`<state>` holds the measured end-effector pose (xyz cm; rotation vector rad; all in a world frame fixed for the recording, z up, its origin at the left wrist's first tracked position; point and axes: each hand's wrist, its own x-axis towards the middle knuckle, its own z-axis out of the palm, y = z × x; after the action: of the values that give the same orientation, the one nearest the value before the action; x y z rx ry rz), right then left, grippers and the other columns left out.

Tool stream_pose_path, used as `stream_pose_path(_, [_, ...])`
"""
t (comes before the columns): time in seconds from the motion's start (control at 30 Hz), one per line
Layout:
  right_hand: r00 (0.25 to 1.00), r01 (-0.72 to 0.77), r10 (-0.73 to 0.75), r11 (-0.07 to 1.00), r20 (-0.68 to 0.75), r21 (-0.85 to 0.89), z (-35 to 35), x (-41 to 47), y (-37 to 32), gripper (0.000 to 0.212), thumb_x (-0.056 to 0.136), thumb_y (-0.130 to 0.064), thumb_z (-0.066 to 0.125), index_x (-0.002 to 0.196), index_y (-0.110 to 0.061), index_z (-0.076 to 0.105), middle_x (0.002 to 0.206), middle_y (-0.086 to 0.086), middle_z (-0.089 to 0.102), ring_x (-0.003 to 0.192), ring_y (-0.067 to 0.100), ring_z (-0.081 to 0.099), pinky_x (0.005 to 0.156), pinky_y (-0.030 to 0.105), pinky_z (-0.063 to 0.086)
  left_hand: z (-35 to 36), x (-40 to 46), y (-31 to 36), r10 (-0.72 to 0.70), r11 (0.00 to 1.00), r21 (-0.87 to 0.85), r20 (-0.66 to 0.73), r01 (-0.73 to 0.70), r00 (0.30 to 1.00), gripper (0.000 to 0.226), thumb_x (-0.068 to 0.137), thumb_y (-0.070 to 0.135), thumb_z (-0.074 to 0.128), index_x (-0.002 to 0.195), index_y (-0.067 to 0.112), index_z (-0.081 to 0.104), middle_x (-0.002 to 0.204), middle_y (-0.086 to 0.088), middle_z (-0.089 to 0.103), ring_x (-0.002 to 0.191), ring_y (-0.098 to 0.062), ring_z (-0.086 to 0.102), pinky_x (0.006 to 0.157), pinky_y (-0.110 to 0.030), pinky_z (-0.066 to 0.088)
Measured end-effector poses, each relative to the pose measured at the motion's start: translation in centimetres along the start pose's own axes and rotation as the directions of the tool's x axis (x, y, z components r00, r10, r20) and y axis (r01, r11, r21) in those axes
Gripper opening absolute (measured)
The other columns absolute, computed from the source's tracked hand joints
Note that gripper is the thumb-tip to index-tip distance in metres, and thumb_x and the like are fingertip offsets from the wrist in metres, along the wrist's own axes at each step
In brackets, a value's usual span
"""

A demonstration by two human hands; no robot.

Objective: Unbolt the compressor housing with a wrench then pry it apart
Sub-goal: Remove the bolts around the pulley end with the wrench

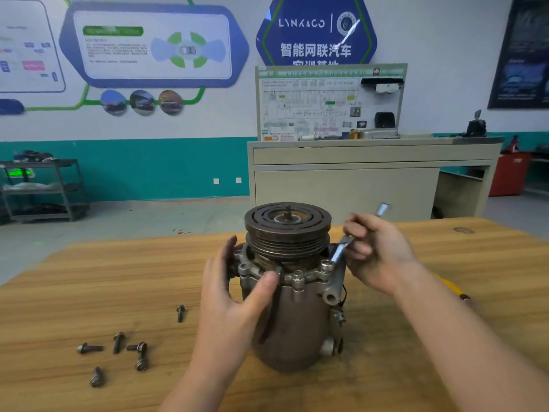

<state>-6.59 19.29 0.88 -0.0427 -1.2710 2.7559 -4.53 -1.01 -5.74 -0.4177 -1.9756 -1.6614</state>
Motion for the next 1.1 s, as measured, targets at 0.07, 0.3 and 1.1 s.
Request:
stream_pose_path(0.07, [0.993, -0.096, 0.103, 0.990, 0.064, -0.100, 0.1, 0.8, -0.8, 0.029, 0.099, -0.019, 0.038, 0.073, -0.013, 0.047, 0.046, -0.004, 0.049, 0.027, 0.005, 0.035, 0.028, 0.014, 0.028, 0.5, -0.5, 0.3, 0.018, 1.000, 0.015, -0.050, -0.017, 0.999, 0.083, 0.061, 0.076, 0.051, 0.135, 0.039, 0.038, 0.118, 0.028, 0.045, 0.114, 0.015, 0.041, 0.086, -0.002, 0.034])
stream_pose_path(0.3, [0.900, 0.425, -0.422, 0.905, -0.111, 0.007, -1.2, -4.1, -3.2, 0.023, 0.066, -0.032, 0.070, 0.054, -0.020, 0.055, 0.047, -0.003, 0.055, 0.032, 0.004, 0.044, 0.033, 0.010, 0.033, 0.4, -0.3, 1.1, -0.035, 0.990, -0.143, -0.351, -0.017, 0.936, 0.049, 0.079, 0.071, 0.025, 0.100, 0.044, 0.059, 0.084, 0.016, 0.061, 0.082, 0.007, 0.056, 0.068, -0.014, 0.042])
stream_pose_path(1.1, [0.474, 0.647, -0.857, 0.184, 0.201, -0.740, 1.6, -9.0, 3.4, 0.047, 0.091, -0.045, 0.043, 0.055, -0.015, 0.049, 0.048, -0.004, 0.045, 0.047, 0.008, 0.045, 0.044, 0.026, 0.036, -1.7, 0.7, 0.2, 0.023, 0.995, -0.100, 0.164, -0.006, 0.986, 0.094, 0.052, 0.065, 0.070, 0.136, 0.039, 0.038, 0.114, 0.046, 0.052, 0.107, 0.022, 0.048, 0.075, 0.004, 0.039])
